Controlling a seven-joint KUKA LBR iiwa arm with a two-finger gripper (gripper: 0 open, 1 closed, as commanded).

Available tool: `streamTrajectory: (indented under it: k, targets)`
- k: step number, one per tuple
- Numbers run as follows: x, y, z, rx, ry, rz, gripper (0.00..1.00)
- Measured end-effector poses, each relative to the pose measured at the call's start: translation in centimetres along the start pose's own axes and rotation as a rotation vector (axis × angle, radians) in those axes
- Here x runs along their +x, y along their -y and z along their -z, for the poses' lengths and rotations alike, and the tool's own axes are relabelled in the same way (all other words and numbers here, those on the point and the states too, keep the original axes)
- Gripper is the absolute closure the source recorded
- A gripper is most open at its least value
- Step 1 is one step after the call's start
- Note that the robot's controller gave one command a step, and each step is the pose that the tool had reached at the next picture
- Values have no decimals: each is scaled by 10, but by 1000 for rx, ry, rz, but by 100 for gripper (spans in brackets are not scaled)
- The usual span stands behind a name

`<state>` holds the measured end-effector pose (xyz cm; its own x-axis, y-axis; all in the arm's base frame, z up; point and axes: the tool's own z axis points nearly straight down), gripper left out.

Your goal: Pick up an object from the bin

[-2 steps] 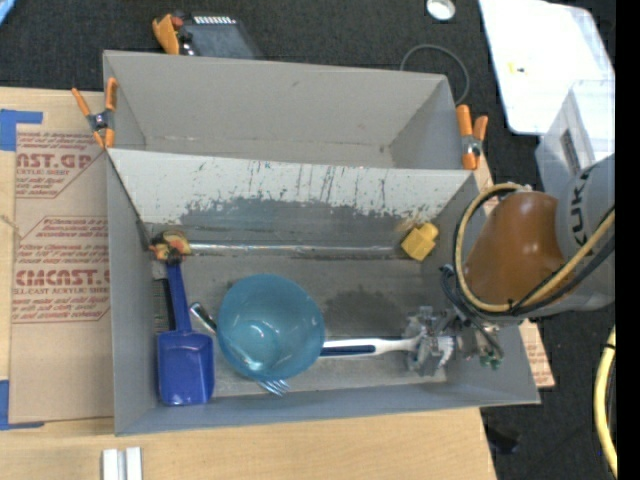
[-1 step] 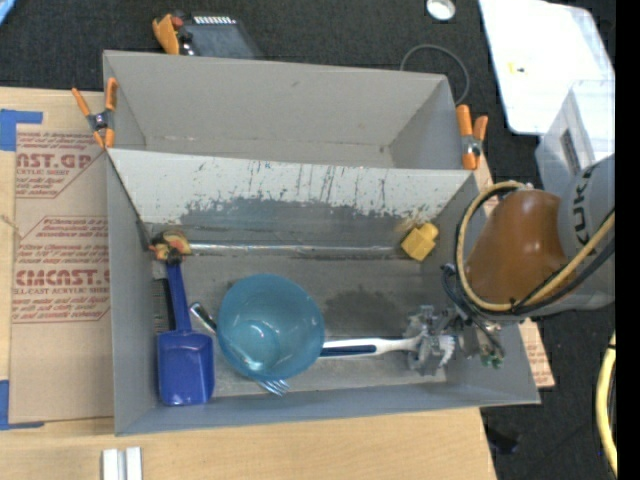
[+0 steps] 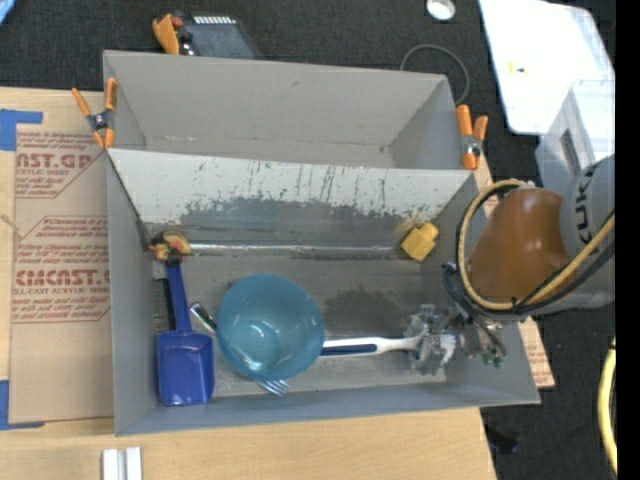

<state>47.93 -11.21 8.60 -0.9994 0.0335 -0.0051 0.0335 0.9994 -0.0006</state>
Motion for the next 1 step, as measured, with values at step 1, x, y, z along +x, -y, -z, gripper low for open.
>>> streamTrajectory:
  k: [1]
  targets:
    - [0,0,3,0,0,0,100]
